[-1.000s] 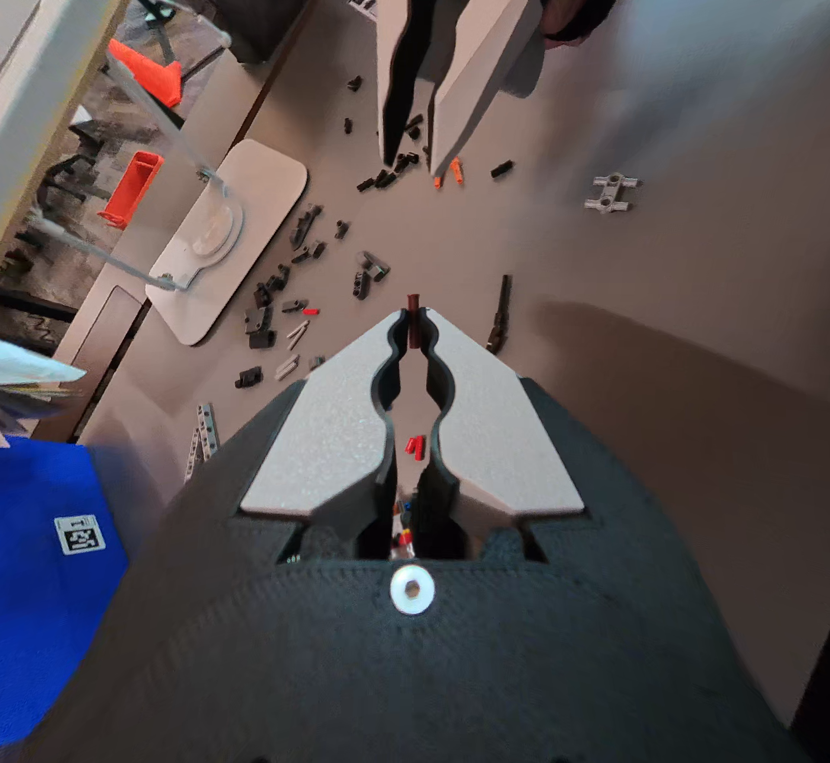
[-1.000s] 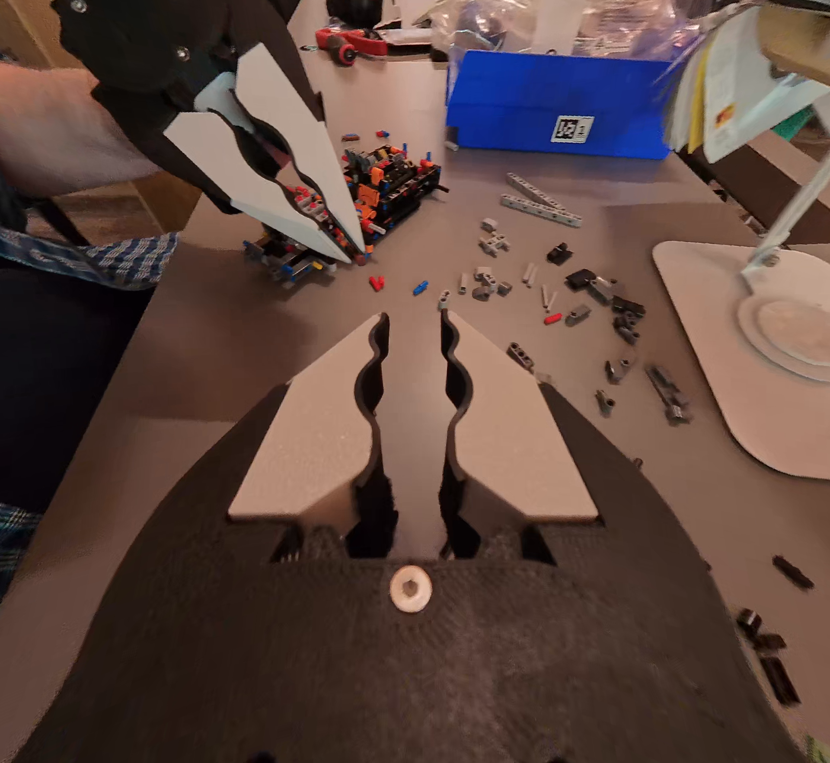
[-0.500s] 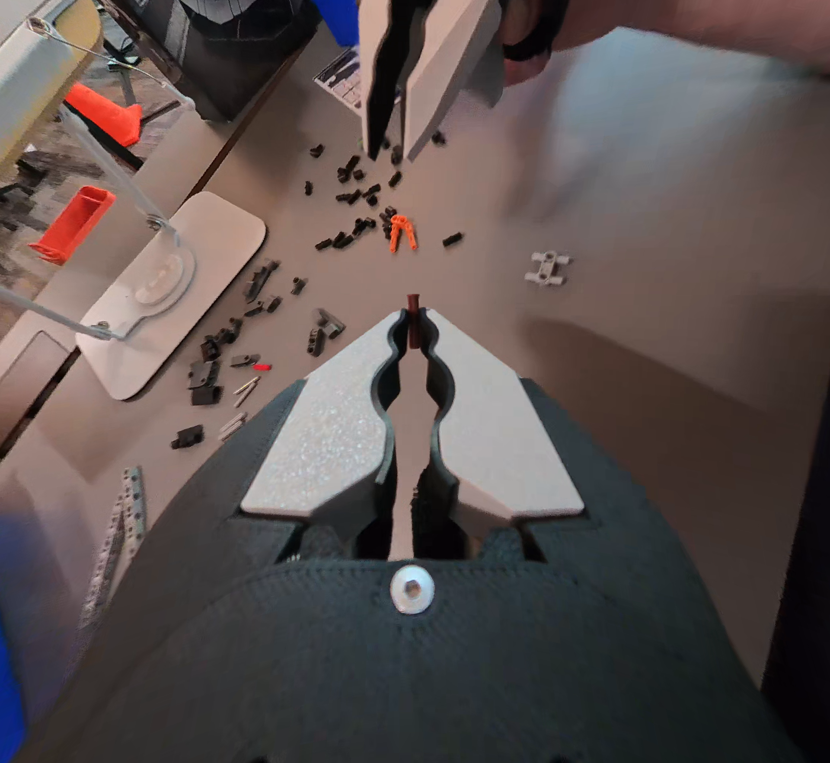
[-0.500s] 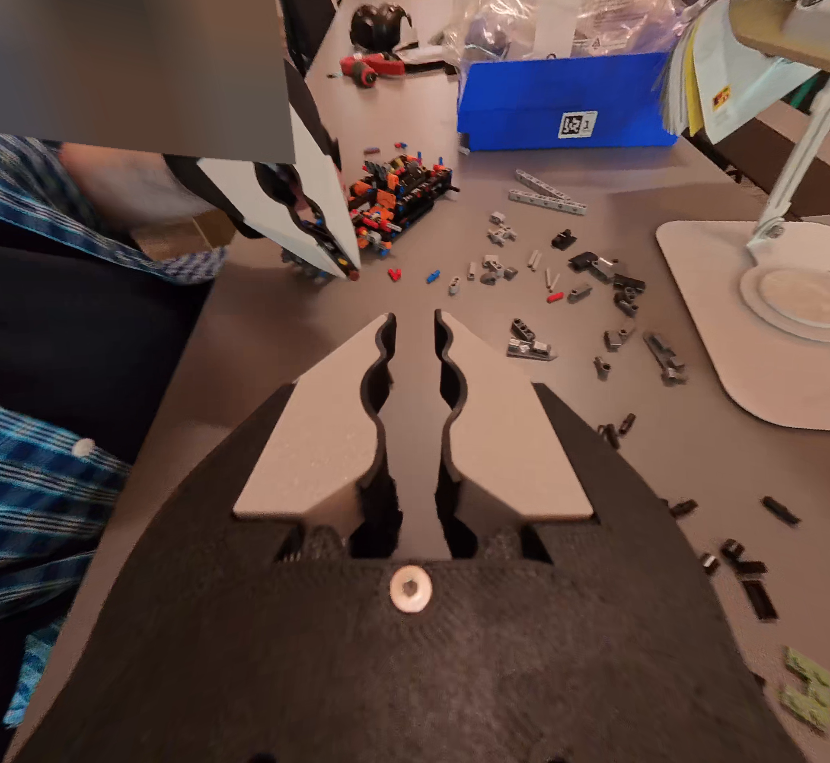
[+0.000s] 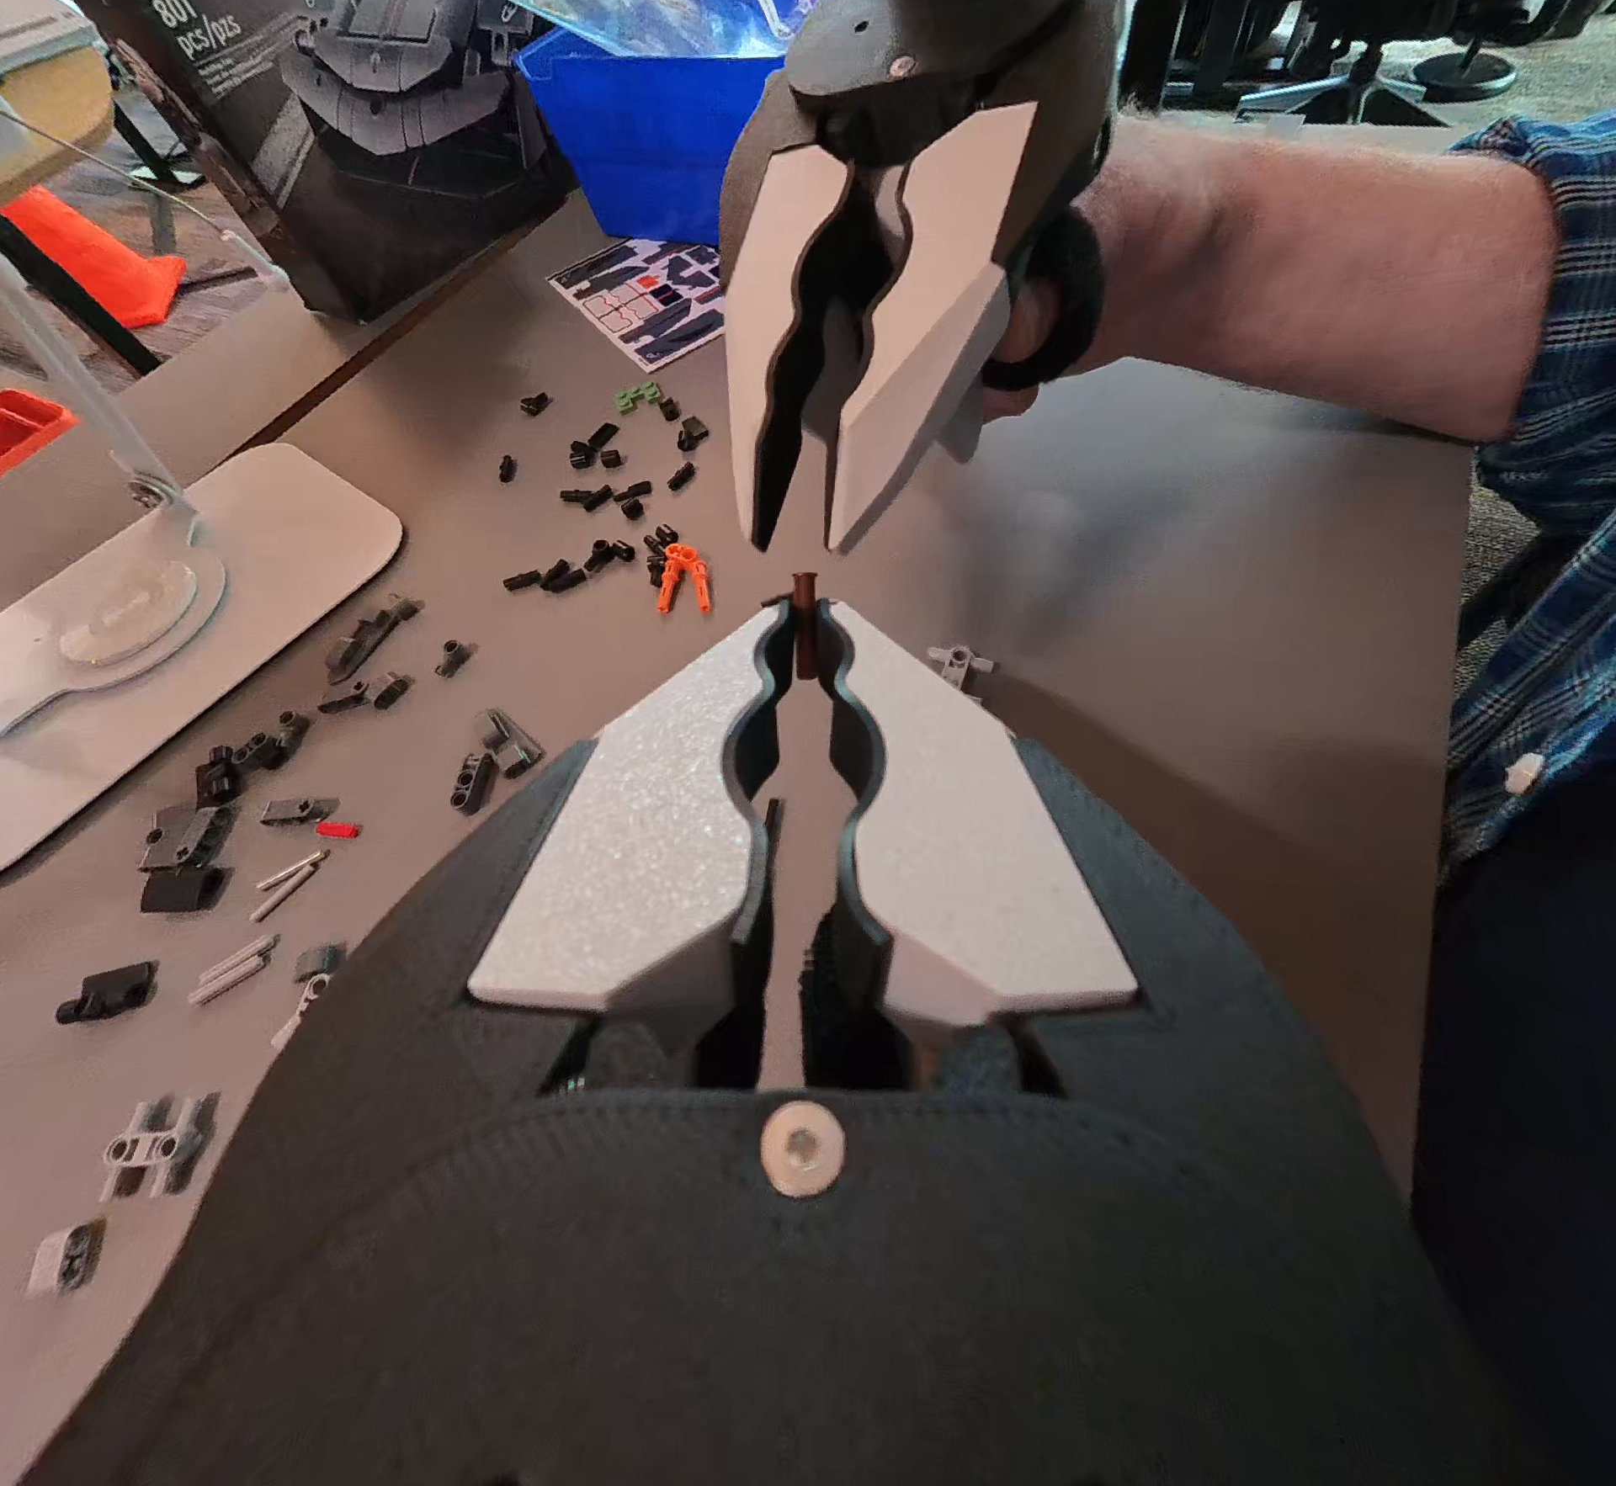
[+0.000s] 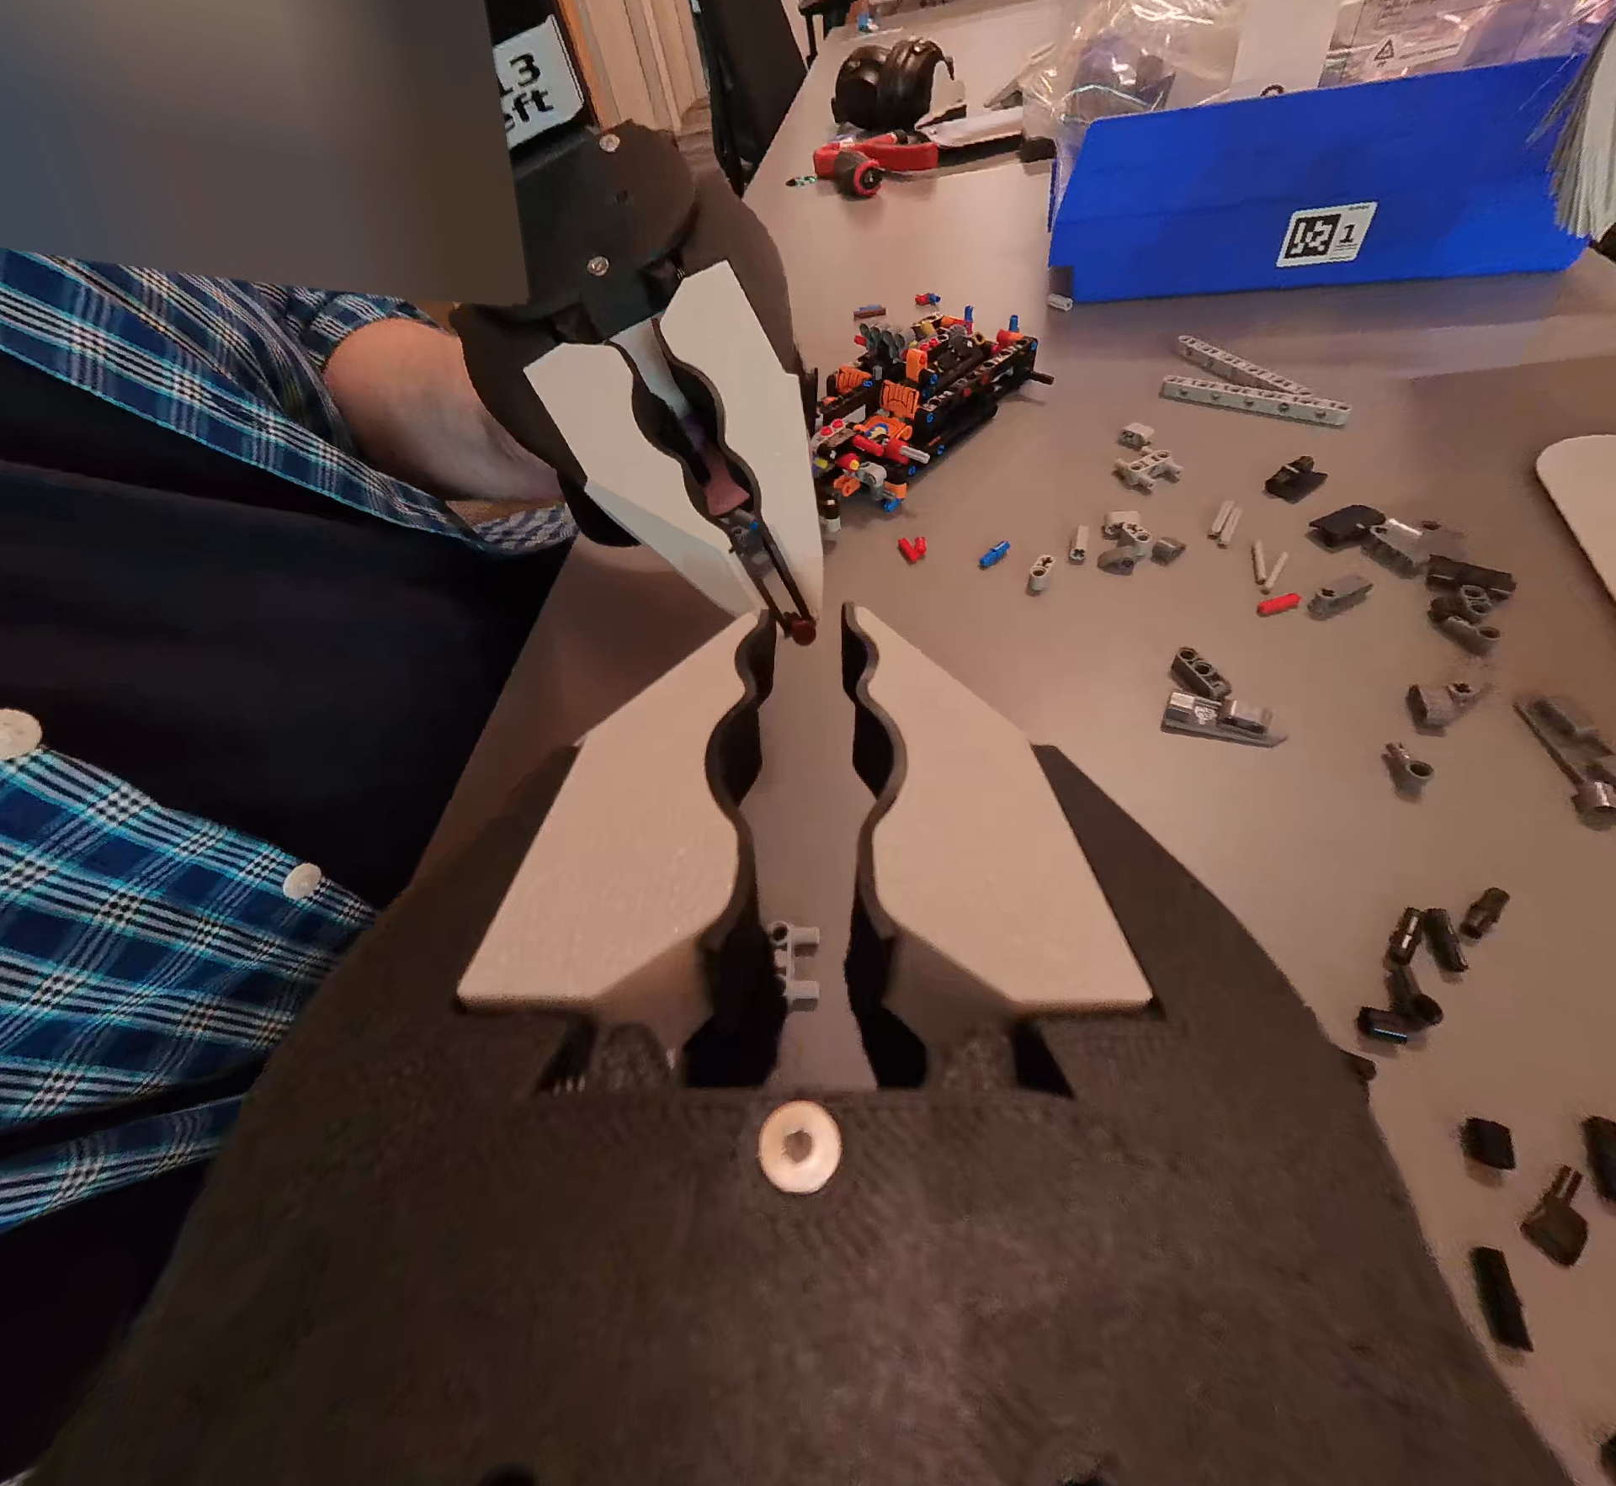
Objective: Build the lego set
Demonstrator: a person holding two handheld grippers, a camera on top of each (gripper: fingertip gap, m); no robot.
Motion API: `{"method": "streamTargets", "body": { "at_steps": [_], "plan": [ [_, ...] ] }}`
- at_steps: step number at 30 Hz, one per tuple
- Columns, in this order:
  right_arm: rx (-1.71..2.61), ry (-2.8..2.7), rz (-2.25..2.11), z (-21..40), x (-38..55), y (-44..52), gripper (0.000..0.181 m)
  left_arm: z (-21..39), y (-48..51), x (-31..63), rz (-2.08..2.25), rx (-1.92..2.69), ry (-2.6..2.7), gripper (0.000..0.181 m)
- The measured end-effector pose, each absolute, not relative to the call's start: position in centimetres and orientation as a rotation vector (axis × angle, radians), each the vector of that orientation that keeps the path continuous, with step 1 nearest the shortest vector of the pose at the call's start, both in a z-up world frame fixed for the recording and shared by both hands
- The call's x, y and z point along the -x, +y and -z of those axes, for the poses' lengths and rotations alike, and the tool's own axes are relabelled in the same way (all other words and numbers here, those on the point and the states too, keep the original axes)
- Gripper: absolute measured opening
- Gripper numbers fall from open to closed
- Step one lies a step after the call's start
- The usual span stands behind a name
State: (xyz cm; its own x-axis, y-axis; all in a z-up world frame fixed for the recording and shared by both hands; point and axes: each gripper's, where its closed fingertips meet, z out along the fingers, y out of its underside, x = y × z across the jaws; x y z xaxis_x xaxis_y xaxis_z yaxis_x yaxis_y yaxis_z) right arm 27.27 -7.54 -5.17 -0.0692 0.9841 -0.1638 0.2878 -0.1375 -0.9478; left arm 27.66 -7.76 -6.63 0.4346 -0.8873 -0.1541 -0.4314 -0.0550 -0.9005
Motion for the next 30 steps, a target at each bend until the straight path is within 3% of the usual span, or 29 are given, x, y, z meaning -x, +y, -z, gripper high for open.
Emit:
{"method": "streamTargets", "body": {
  "at_steps": [30],
  "plan": [
    [1.476, -1.378, -1.413, 4.8, -26.9, -8.1, 0.002, 5.3, -7.8, -27.9, 0.579, 1.56, 1.146, 0.004]
  ]
}}
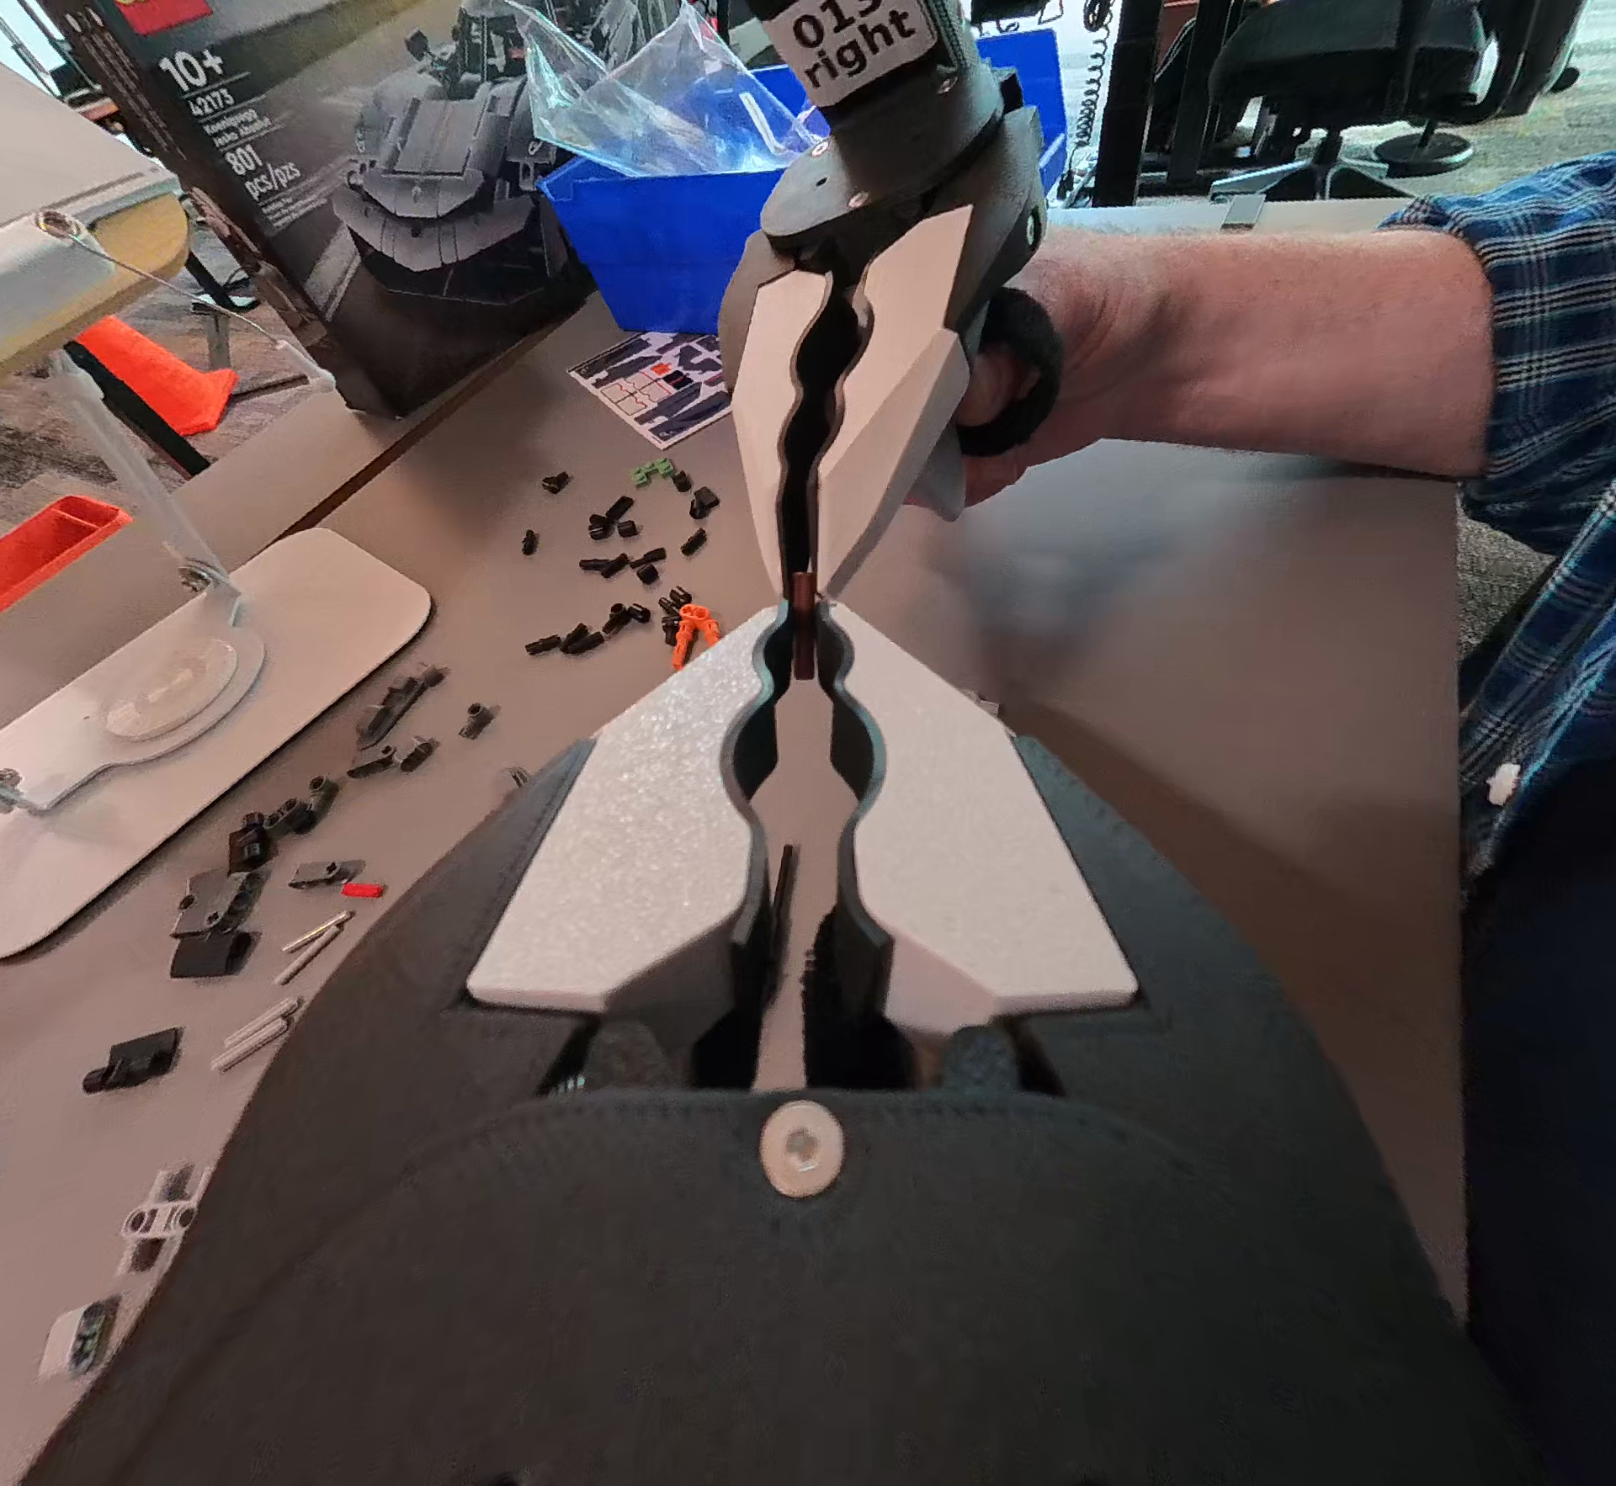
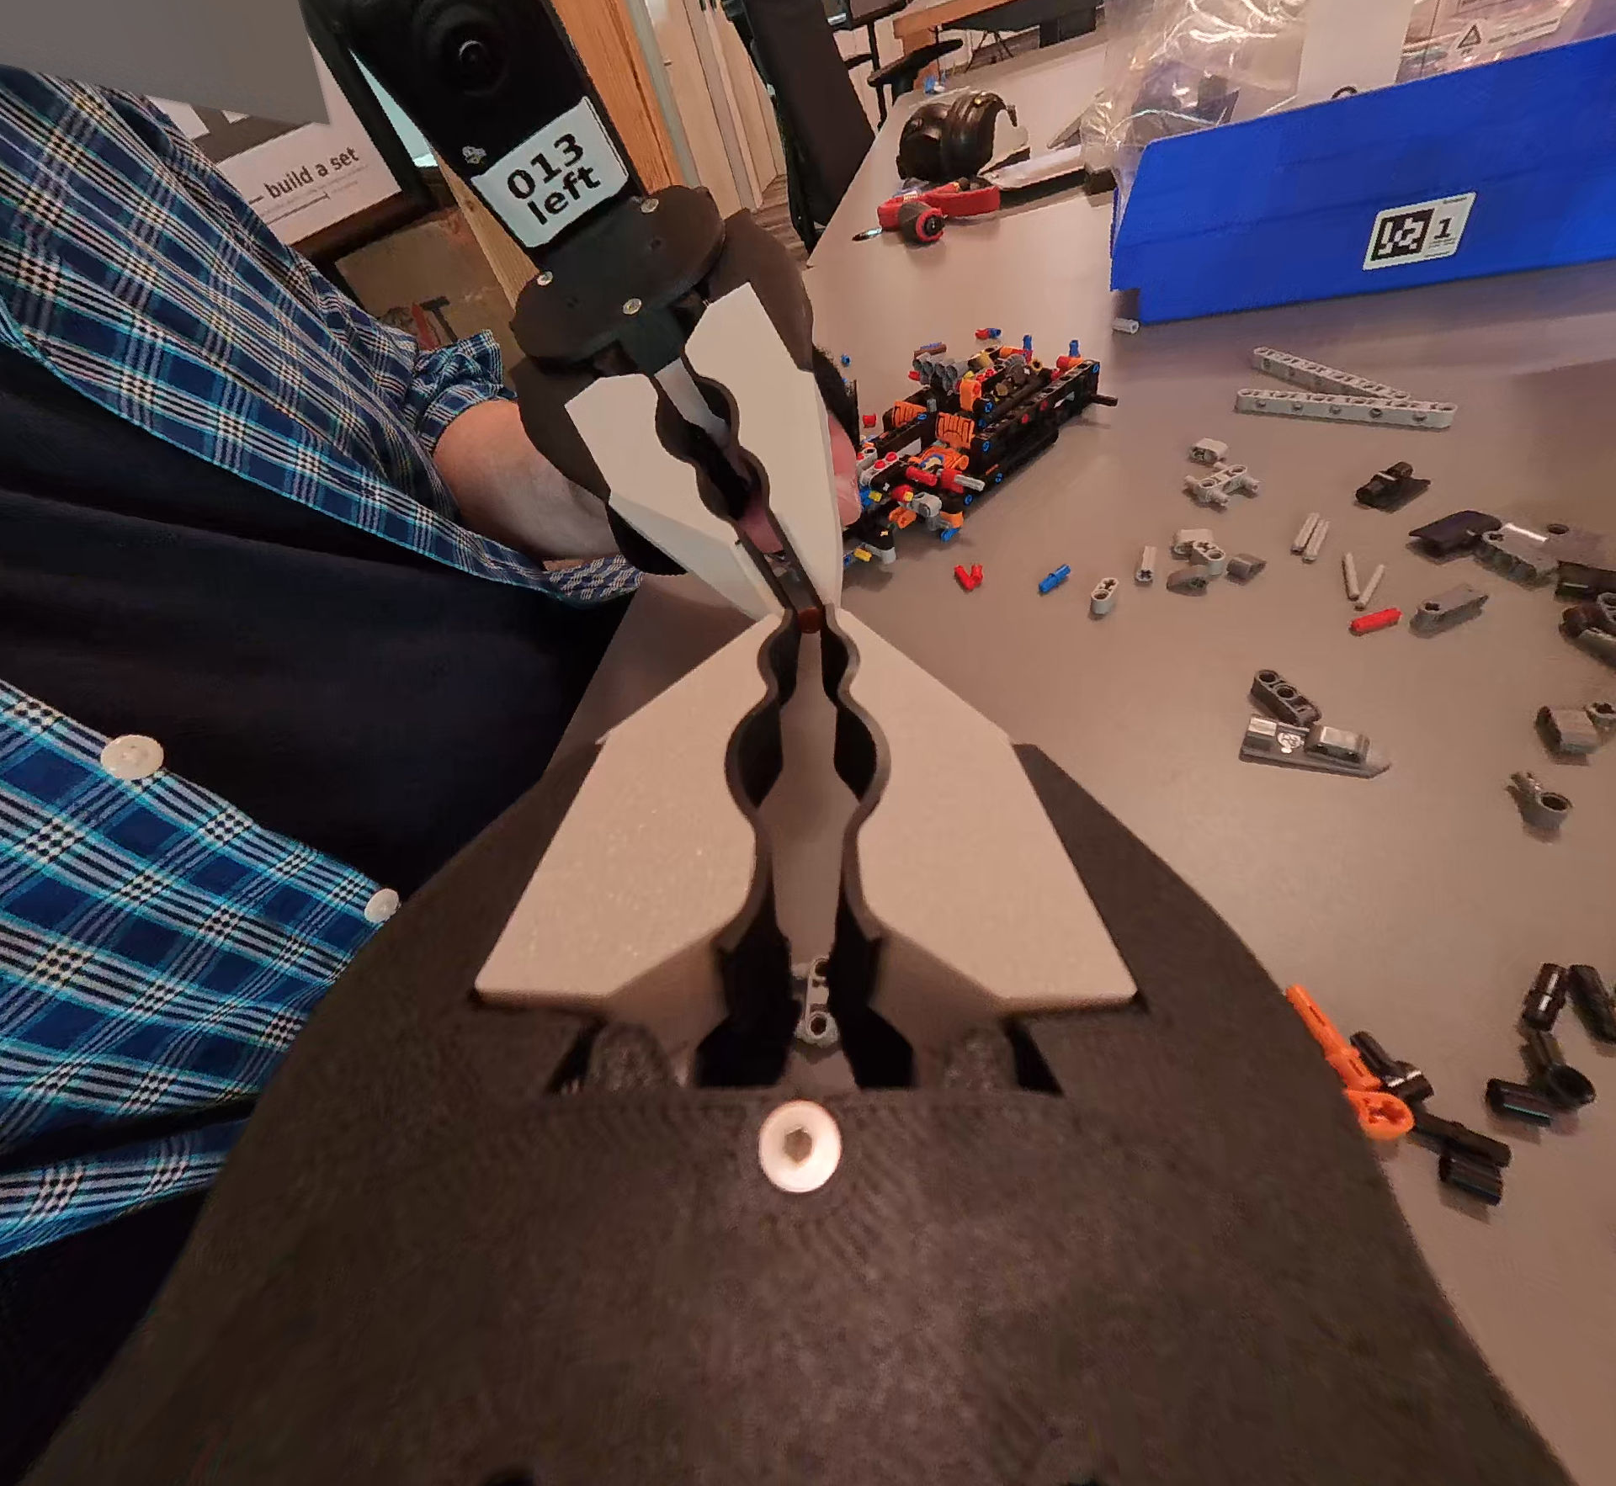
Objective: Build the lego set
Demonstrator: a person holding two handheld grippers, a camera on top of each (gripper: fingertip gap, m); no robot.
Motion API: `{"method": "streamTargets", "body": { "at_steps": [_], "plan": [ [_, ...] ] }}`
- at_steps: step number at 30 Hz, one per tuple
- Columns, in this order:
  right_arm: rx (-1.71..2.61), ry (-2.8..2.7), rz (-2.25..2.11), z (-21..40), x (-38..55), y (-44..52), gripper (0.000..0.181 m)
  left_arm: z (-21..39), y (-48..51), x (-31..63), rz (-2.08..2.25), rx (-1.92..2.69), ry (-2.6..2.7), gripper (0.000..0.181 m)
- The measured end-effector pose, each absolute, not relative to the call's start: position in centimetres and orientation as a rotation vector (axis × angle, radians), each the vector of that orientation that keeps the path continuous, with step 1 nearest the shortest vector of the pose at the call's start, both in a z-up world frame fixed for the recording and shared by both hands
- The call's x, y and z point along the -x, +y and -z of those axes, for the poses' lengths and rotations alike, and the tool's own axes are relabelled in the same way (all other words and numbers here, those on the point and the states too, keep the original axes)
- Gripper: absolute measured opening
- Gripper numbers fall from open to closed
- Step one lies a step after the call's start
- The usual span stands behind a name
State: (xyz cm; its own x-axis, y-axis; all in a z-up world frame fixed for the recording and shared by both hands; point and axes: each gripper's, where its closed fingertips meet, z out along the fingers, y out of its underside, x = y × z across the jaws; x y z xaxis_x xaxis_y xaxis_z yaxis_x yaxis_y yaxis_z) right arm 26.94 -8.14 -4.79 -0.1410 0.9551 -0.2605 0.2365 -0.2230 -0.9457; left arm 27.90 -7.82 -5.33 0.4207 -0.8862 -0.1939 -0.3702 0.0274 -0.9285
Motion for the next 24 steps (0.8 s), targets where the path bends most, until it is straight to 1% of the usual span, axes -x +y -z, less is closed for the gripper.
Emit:
{"method": "streamTargets", "body": {
  "at_steps": [9, 24],
  "plan": [
    [1.451, -1.316, -1.441, 3.8, -27.4, -7.6, 0.002, 4.8, -7.5, -27.6, 0.615, 1.561, 1.08, 0.004],
    [1.464, -1.283, -1.386, 3.7, -28.0, -6.5, 0.002, 5.4, -7.4, -27.2, 0.616, 1.601, 1.059, 0.011]
  ]
}}
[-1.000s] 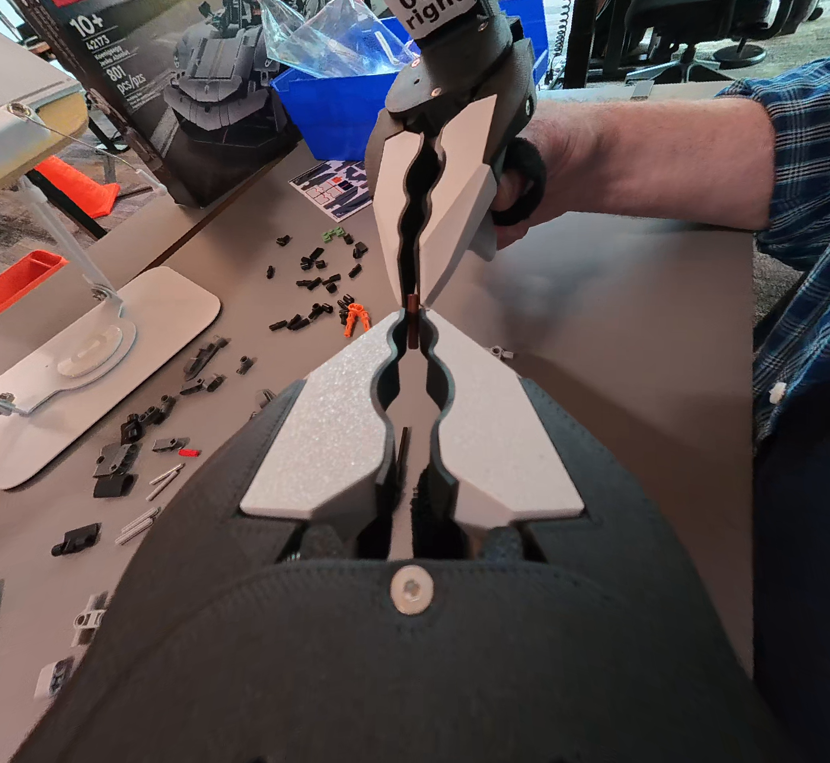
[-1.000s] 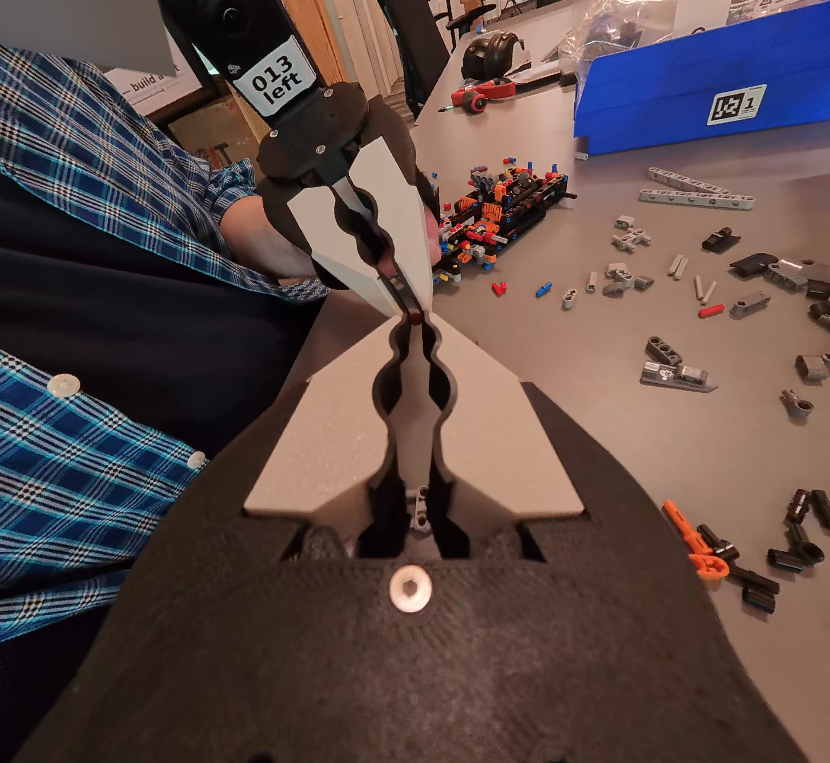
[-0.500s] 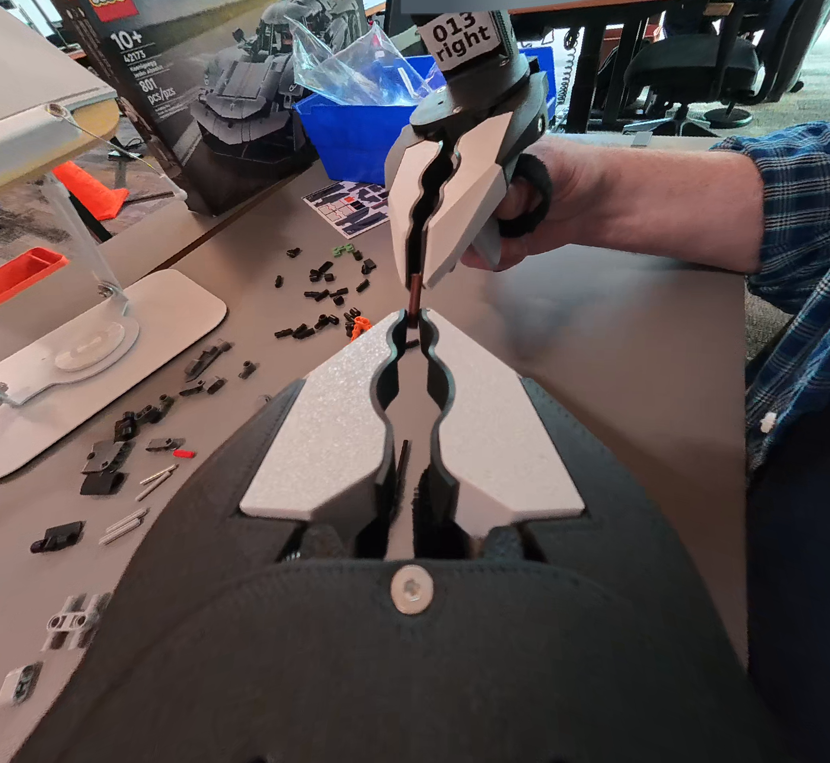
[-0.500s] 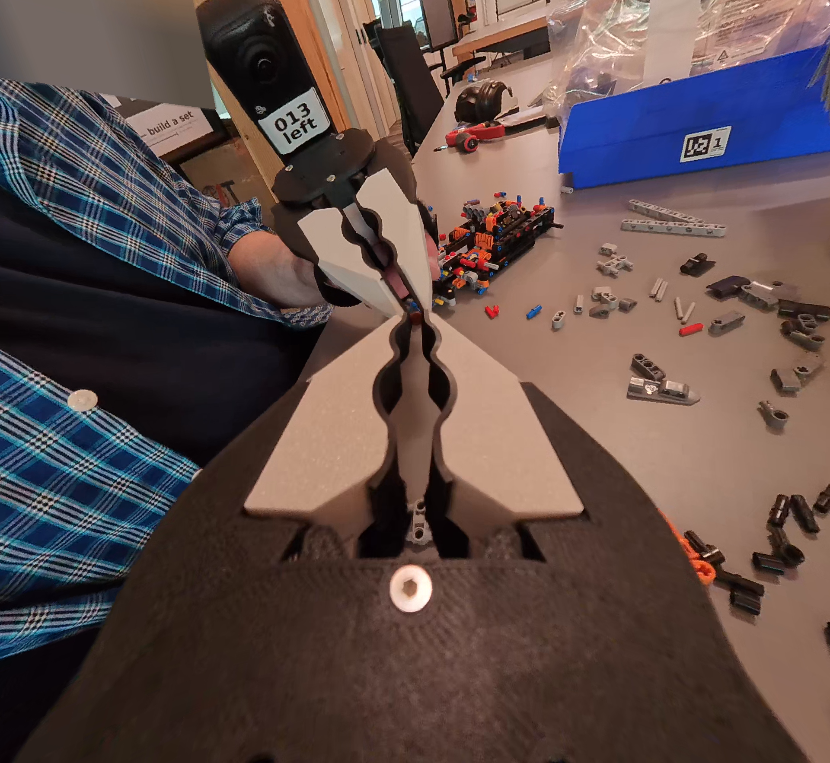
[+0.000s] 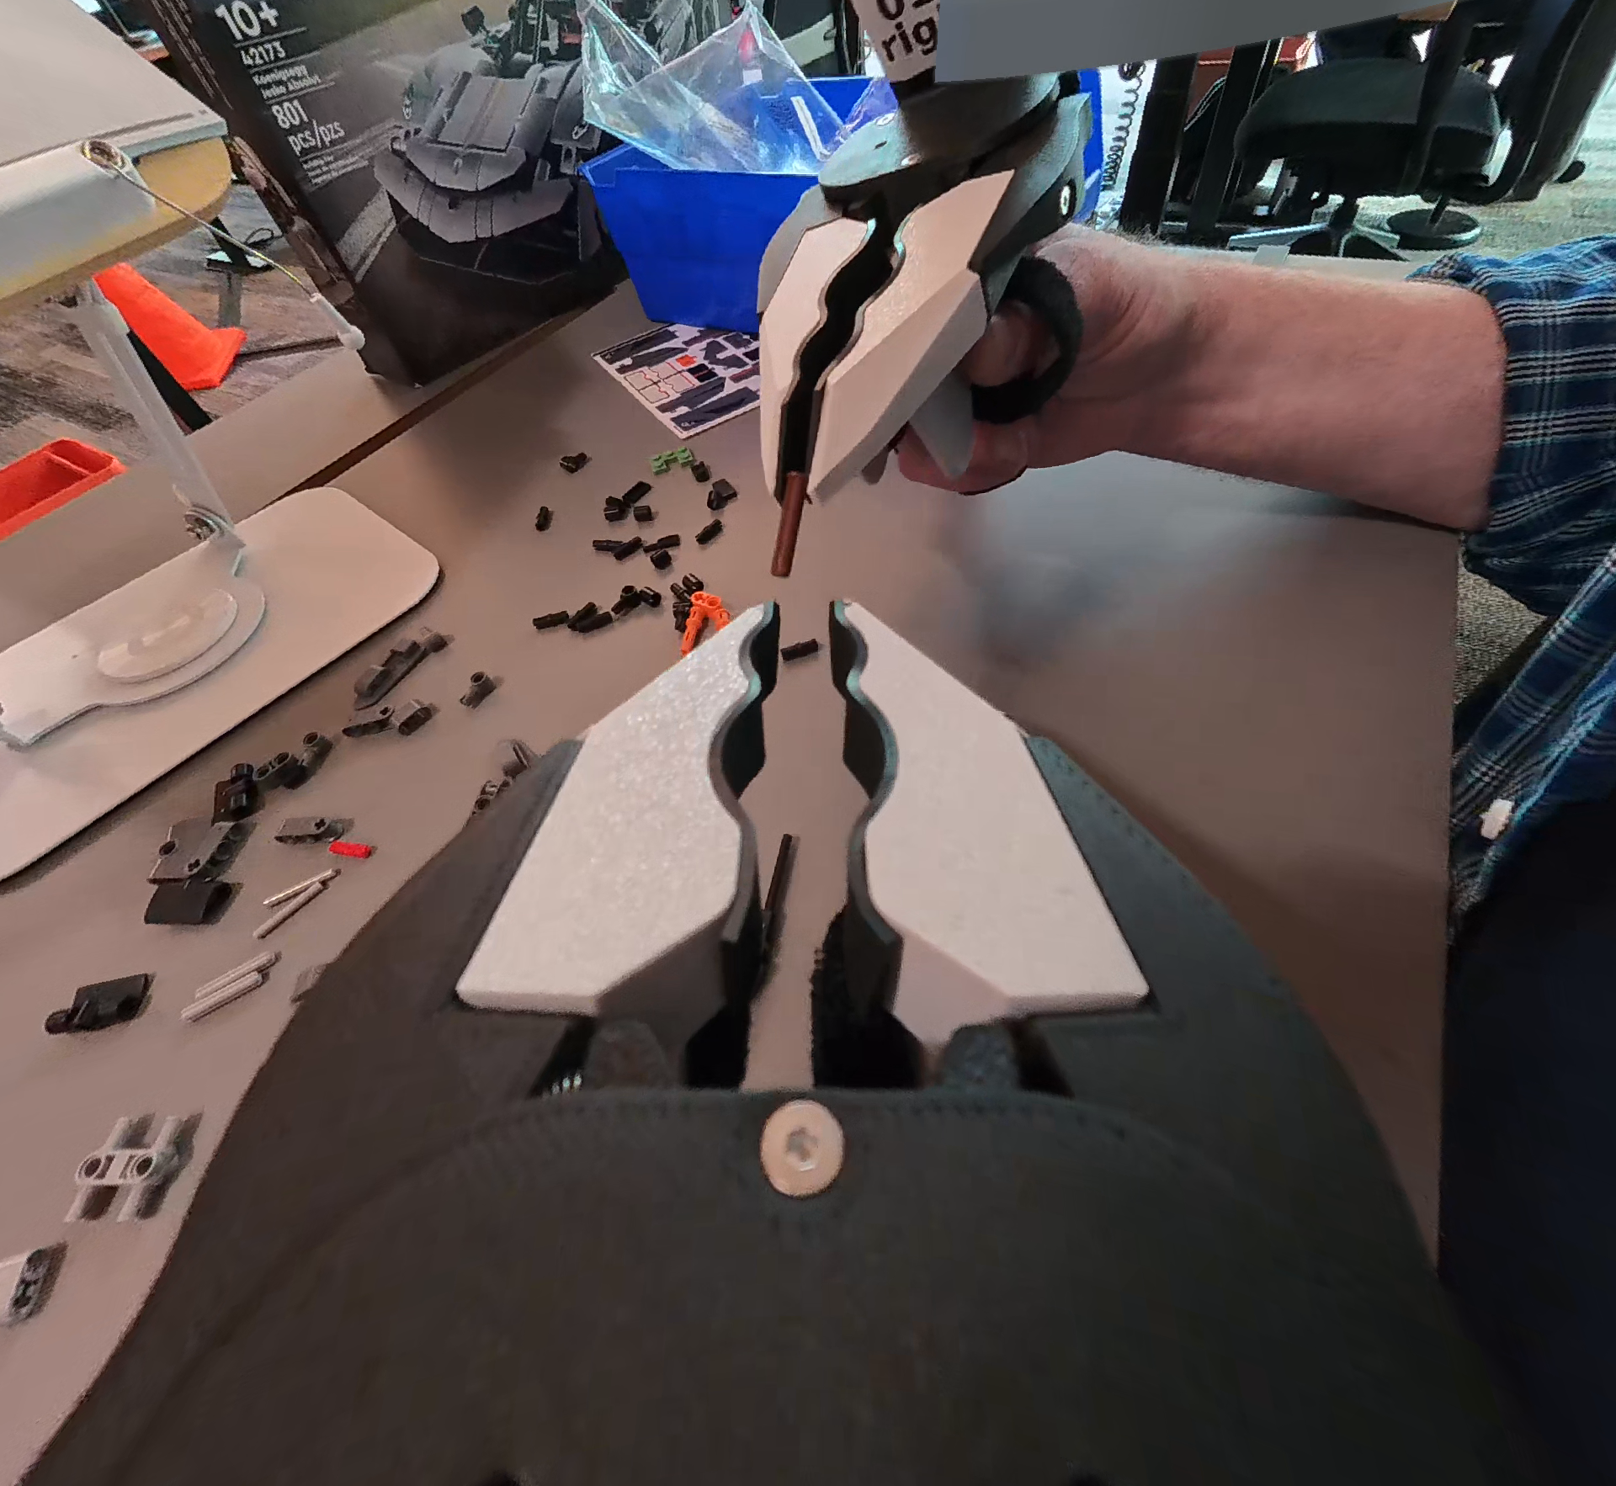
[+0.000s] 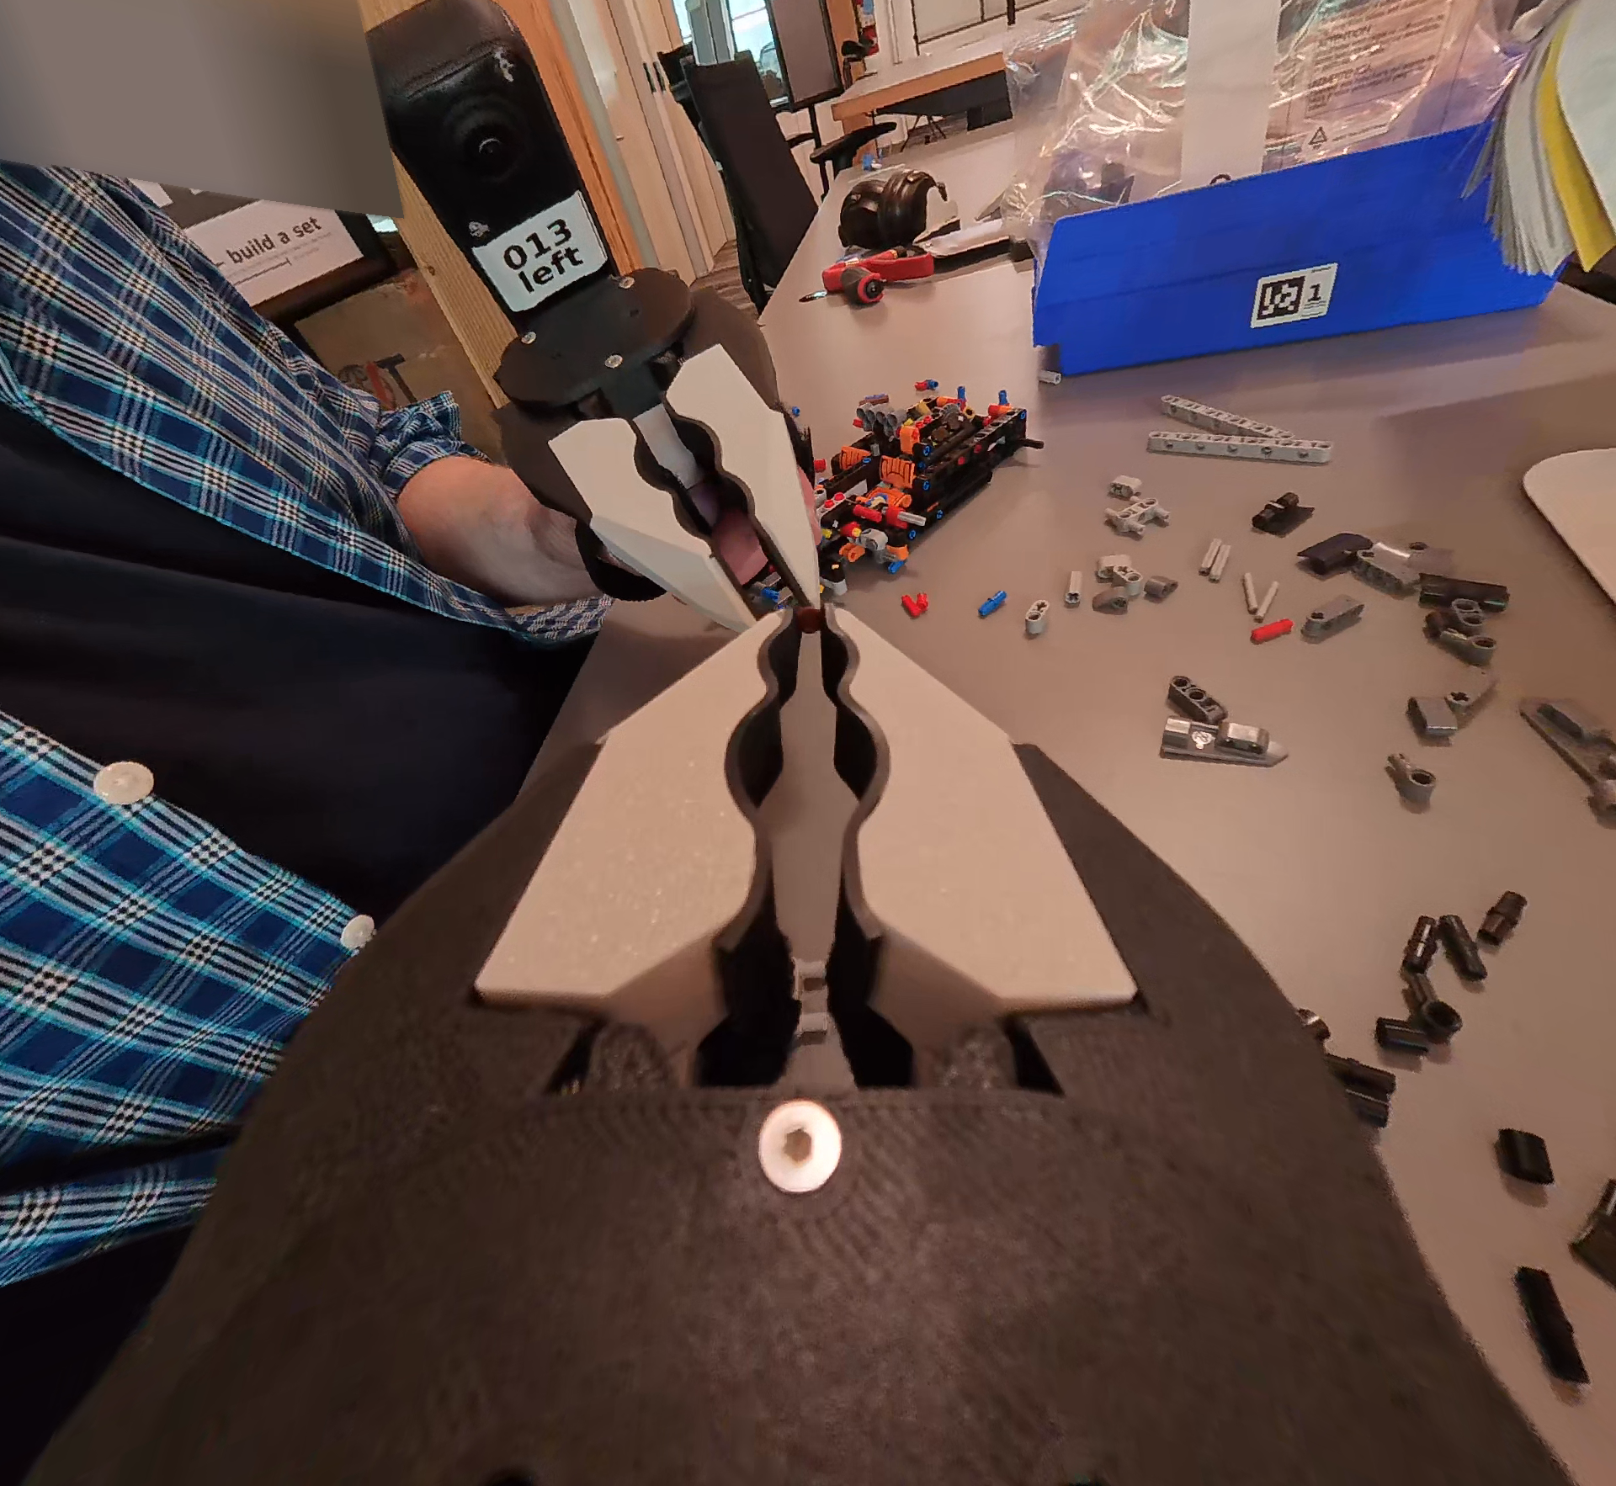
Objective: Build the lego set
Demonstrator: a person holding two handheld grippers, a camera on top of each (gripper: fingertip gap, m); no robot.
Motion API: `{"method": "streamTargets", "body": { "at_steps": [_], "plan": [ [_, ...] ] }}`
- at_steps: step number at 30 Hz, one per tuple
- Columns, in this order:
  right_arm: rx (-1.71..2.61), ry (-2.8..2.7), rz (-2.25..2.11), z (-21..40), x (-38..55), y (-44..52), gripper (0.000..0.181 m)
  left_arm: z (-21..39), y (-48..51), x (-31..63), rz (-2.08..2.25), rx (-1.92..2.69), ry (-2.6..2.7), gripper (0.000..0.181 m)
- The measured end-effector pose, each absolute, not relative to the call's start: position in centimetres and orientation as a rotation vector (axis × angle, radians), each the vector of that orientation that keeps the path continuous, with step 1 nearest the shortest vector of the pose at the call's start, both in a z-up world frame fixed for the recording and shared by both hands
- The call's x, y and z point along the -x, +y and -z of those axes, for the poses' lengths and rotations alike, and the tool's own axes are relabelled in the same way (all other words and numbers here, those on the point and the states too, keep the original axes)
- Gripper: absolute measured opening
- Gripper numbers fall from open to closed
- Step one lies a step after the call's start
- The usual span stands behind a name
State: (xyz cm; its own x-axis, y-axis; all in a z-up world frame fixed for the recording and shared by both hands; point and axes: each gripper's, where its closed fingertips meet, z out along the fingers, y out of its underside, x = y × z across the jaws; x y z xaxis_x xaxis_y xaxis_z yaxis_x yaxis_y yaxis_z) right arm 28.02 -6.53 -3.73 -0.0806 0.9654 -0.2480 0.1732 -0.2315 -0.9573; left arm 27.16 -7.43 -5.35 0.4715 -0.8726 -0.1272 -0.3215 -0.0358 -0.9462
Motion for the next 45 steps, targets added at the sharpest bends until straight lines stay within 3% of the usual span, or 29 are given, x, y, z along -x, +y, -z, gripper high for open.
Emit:
{"method": "streamTargets", "body": {
  "at_steps": [45],
  "plan": [
    [1.488, -1.251, -1.304, 3.7, -28.9, -5.3, 0.002, 6.4, -8.2, -27.3, 0.621, 1.65, 1.062, 0.013]
  ]
}}
